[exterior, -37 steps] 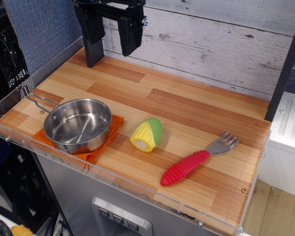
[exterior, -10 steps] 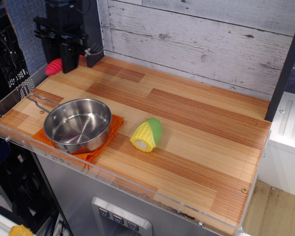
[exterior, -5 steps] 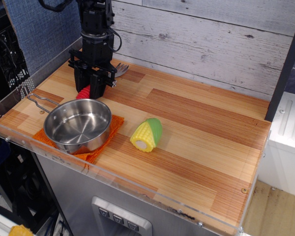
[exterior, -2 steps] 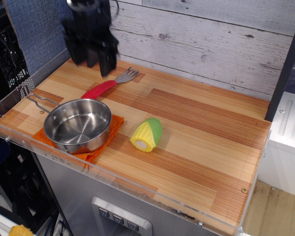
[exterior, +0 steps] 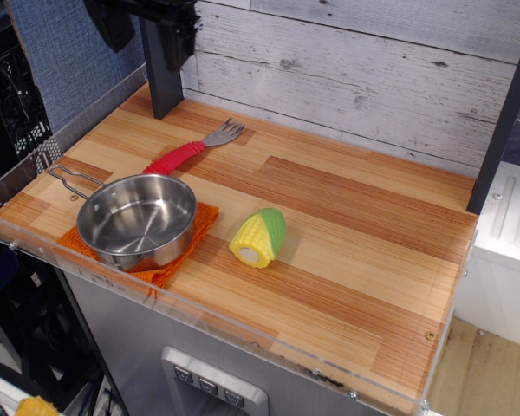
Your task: Put the fork behind the pan
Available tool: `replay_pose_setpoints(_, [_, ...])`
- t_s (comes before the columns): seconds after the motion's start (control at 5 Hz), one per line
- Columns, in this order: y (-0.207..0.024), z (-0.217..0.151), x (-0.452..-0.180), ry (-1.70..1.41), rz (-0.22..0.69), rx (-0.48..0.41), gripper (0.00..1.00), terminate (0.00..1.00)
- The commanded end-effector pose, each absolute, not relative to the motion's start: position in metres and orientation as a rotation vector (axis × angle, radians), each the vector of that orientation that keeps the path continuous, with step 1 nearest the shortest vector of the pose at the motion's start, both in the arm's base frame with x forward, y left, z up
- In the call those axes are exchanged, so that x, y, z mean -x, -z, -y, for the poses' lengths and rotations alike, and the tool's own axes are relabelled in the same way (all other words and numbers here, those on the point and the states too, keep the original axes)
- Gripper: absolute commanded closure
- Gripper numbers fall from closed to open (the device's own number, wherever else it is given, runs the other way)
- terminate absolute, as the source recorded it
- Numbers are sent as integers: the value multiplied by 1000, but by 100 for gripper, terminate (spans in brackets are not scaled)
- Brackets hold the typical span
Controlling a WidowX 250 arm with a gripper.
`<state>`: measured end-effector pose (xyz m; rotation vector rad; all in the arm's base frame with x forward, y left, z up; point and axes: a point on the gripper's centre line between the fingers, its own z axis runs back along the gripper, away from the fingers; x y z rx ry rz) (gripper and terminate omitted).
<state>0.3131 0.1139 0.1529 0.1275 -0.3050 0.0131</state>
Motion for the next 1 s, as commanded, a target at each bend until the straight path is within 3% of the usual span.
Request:
replay_pose_setpoints(0.0, [-157, -100, -294, 29, 241, -19, 0, 0])
replay_pose_setpoints(0.6, [-151, -95, -293, 90, 198, 20, 0, 0])
replay_pose_setpoints(0.8, [-151, -95, -293, 90, 198, 20, 0, 100])
